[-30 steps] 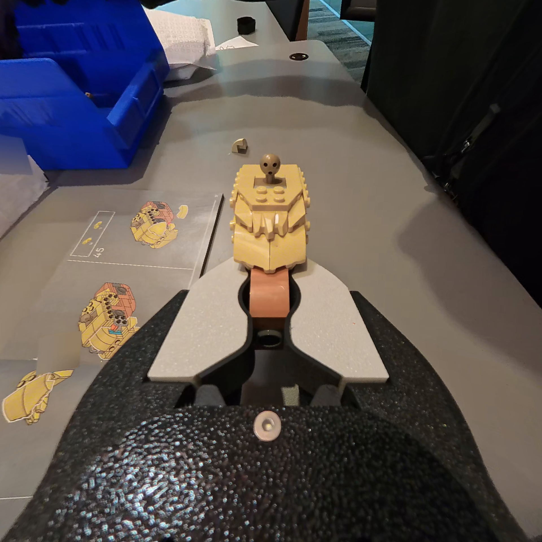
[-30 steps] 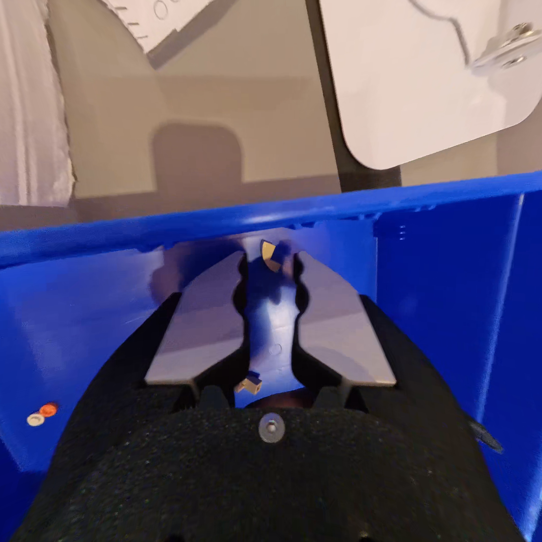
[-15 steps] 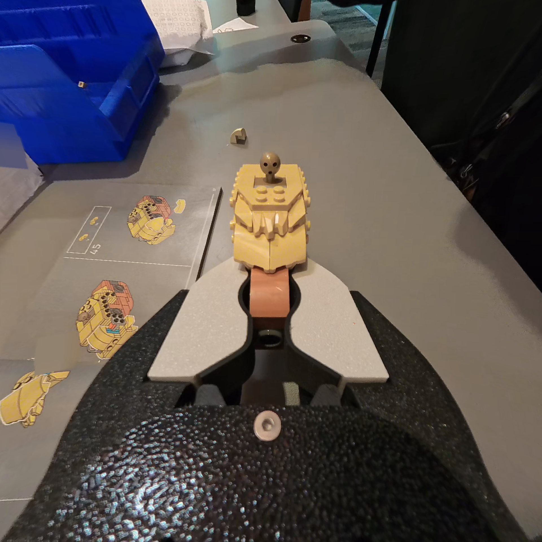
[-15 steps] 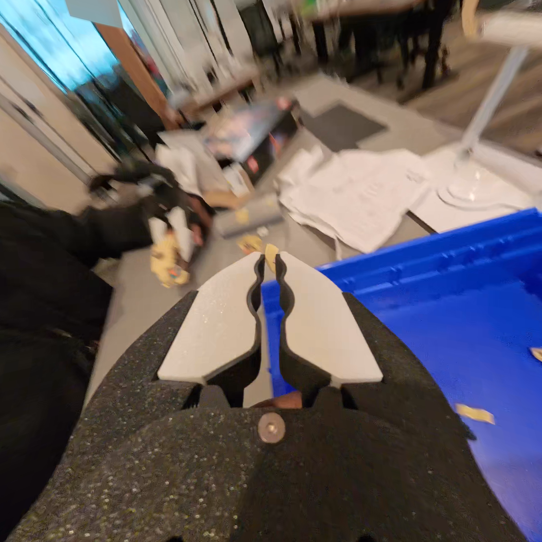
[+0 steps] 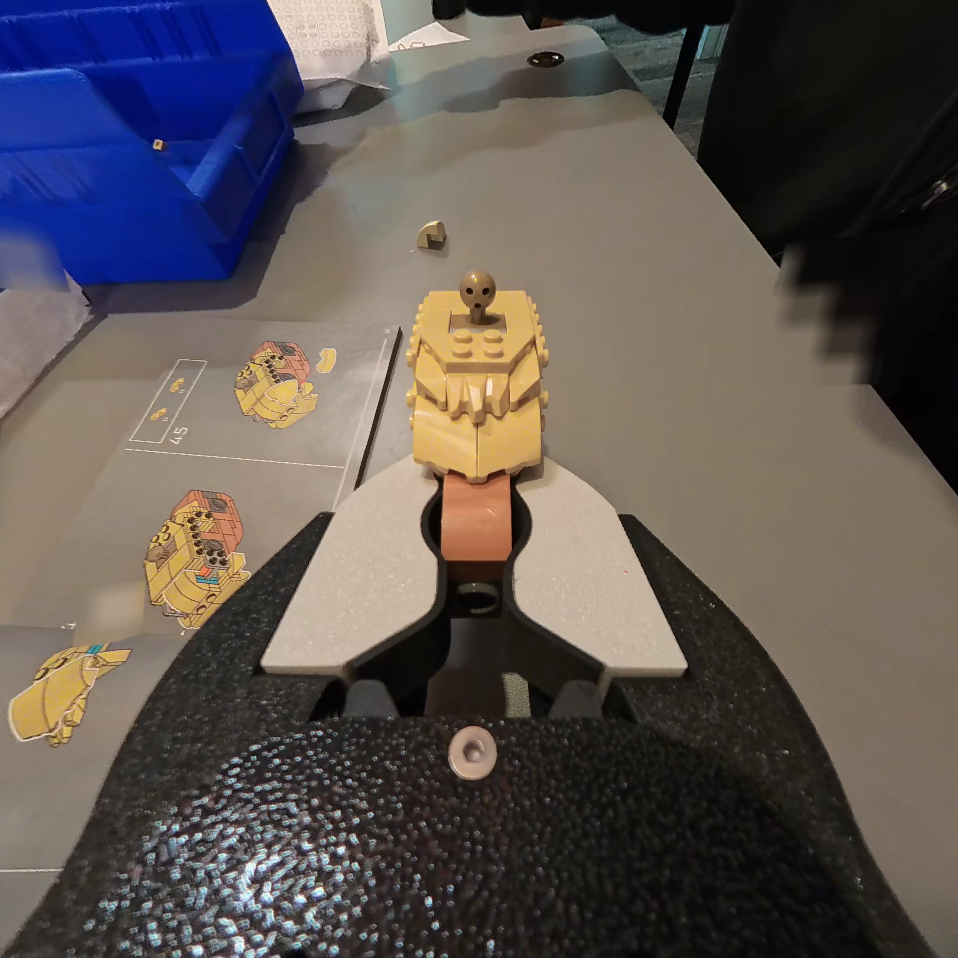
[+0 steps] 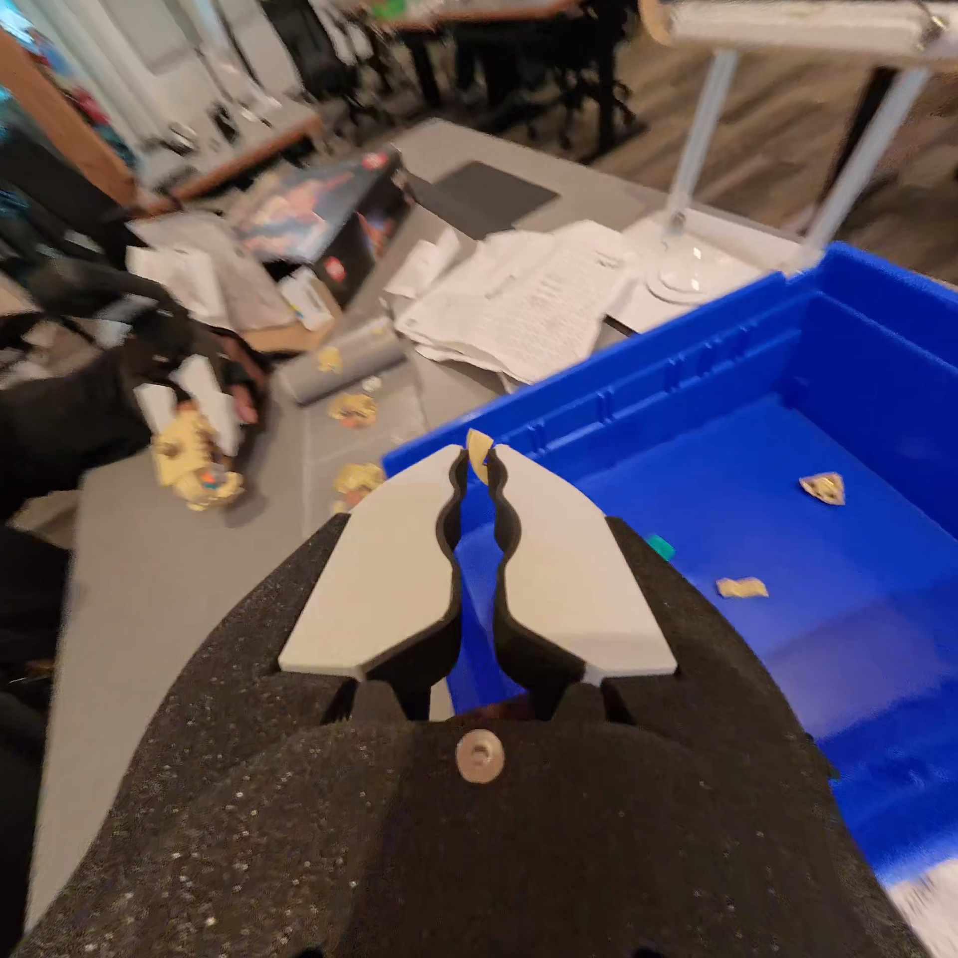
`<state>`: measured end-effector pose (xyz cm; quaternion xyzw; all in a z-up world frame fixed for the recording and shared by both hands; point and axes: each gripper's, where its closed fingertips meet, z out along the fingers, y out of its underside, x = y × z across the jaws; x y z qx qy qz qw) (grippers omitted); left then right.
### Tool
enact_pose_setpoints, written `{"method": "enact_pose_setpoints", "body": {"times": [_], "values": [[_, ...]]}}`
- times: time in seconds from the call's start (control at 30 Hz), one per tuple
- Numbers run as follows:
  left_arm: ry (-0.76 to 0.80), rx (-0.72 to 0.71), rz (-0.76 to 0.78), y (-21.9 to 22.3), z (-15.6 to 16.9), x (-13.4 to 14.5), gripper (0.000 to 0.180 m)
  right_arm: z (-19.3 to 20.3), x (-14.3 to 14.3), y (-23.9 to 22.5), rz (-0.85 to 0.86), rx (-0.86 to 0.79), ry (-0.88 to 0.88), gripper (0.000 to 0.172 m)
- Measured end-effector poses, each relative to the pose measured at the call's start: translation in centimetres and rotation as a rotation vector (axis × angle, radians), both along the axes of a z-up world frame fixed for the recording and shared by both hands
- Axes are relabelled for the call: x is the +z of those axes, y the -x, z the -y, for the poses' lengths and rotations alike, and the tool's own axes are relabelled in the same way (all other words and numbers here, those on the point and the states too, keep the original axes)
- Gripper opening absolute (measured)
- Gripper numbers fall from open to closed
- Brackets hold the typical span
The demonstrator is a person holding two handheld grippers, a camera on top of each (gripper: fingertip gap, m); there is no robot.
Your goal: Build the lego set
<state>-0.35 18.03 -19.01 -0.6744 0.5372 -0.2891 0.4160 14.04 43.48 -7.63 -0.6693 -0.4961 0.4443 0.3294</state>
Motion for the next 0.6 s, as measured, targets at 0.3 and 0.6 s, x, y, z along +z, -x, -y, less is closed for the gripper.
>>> {"method": "enact_pose_setpoints", "body": {"times": [0.3,0.6], "values": [[0.006,-0.004,-0.011,-0.1,0.0,-0.2,0.018,0.1,-7.4,0.5,0.488,-0.165,-0.255,0.007],[0.011,-0.005,0.019,0.0,0.0,0.2,0.018,-4.2,-10.0,1.9,0.631,-0.175,-0.229,0.025]]}}
